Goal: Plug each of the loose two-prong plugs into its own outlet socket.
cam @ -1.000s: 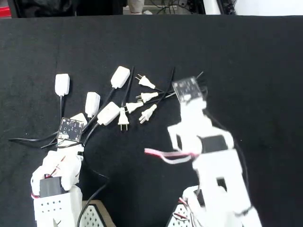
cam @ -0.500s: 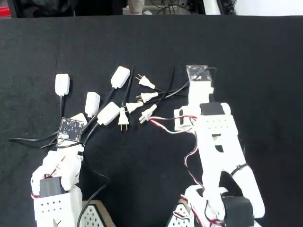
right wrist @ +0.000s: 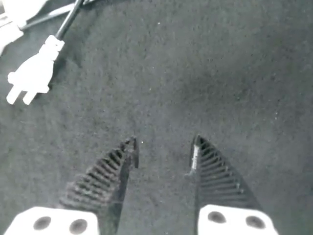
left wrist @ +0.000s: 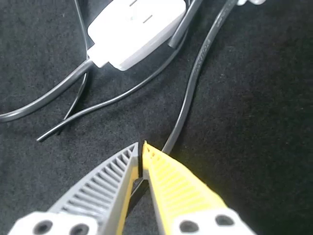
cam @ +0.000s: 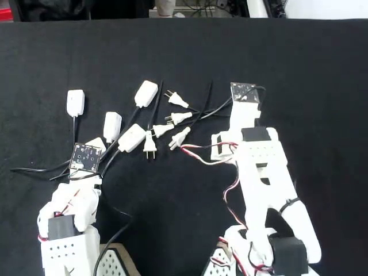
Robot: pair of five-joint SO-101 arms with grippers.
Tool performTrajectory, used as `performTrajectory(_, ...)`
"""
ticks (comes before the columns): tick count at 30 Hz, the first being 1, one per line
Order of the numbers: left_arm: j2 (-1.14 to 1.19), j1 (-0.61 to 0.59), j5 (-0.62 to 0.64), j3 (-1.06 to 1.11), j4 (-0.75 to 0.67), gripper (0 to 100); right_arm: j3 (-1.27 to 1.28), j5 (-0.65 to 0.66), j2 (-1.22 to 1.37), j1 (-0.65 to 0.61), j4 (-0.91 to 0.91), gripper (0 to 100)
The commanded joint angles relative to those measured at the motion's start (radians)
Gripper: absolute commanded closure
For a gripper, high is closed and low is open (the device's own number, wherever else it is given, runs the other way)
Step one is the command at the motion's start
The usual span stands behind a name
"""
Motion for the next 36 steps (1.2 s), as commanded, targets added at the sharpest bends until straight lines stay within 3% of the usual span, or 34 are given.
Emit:
performTrajectory(1, -0.011, 0.007, 0.008, 0.018, 0.005, 97, -0.005, -0.009, 0.001, 0.008, -0.008, 81.9)
performTrajectory(36, -0.011, 0.007, 0.008, 0.018, 0.005, 97, 0.038, -0.006, -0.002, 0.005, -0.015, 81.8)
